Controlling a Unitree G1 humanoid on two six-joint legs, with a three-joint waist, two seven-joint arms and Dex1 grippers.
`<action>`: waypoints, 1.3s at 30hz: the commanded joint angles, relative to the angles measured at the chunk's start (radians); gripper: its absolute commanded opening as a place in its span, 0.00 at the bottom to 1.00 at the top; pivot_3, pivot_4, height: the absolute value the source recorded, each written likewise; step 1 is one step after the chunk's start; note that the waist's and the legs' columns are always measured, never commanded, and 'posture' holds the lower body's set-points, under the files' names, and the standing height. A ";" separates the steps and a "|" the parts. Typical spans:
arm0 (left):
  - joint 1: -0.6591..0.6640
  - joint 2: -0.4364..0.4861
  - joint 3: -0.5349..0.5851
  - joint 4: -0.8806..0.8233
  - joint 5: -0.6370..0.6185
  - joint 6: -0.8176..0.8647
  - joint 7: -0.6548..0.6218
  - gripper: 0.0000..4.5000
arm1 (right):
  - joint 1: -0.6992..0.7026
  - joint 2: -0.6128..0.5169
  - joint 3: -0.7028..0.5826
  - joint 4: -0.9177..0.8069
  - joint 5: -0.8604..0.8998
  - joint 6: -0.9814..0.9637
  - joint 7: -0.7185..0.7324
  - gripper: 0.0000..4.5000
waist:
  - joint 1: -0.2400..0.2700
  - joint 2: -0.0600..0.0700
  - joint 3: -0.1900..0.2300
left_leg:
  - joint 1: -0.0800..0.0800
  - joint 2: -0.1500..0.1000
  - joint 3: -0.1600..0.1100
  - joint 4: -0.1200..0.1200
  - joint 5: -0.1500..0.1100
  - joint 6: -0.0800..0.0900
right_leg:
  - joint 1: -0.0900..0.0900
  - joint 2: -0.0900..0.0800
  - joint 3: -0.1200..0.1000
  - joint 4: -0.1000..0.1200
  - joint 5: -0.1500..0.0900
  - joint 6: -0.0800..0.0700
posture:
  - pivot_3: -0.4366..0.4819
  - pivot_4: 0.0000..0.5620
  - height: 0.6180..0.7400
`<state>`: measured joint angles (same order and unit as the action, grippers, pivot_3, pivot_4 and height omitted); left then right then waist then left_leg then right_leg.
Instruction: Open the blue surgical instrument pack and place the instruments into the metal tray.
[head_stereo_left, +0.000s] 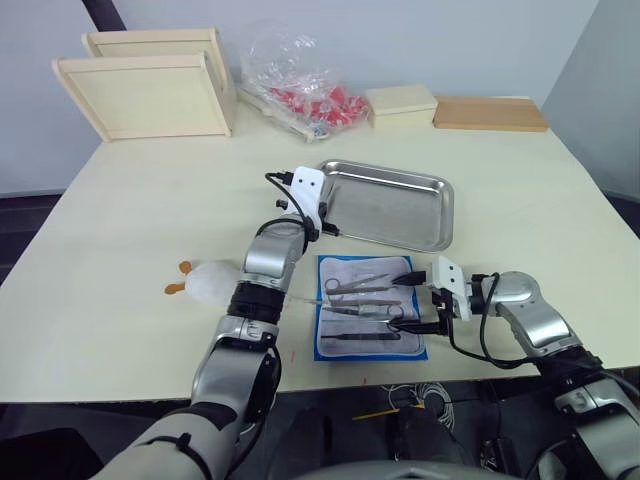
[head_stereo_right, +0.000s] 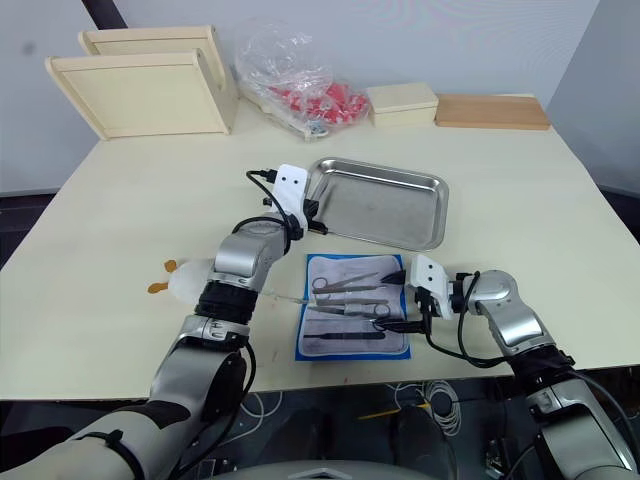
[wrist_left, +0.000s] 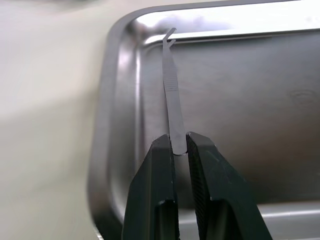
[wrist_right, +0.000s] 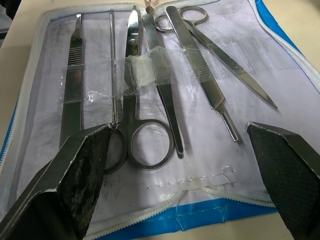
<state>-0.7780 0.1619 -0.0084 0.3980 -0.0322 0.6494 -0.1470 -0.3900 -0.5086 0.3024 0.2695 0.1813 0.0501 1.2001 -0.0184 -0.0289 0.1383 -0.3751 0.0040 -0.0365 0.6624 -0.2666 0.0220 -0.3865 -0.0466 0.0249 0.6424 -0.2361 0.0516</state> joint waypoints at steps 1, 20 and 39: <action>-0.012 0.008 -0.003 -0.017 0.017 -0.027 0.011 0.27 | 0.063 -0.003 0.072 0.091 -0.100 0.047 -0.032 1.00 | 0.000 0.000 0.000 | 0.000 0.000 0.000 0.000 0.000 0.000 | 0.000 0.000 0.000 0.000 0.000 0.000 | 0.48 0.27 1.00; 0.092 0.067 -0.048 -0.235 -0.055 -0.164 -0.235 0.49 | 0.055 0.002 0.071 0.099 -0.098 0.045 -0.028 1.00 | -0.002 0.000 0.000 | 0.001 0.001 0.001 -0.003 0.000 -0.001 | 0.000 0.000 0.001 0.000 0.000 0.000 | 0.48 0.27 1.00; 0.389 0.465 0.028 -0.558 -0.366 -0.220 -0.880 0.49 | 0.084 0.003 0.063 0.072 -0.093 0.046 -0.046 1.00 | -0.006 0.002 0.002 | 0.014 0.004 0.003 -0.014 0.000 0.000 | 0.007 -0.001 0.001 -0.002 -0.005 -0.008 | 0.48 0.27 1.00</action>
<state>-0.3842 0.6152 -0.0040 -0.1132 -0.3522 0.4419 -0.9763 -0.3690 -0.4939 0.2994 0.2543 0.1804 0.0499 1.1773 -0.0247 -0.0268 0.1402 -0.3616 0.0077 -0.0342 0.6487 -0.2666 0.0216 -0.3797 -0.0475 0.0260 0.6400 -0.2416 0.0430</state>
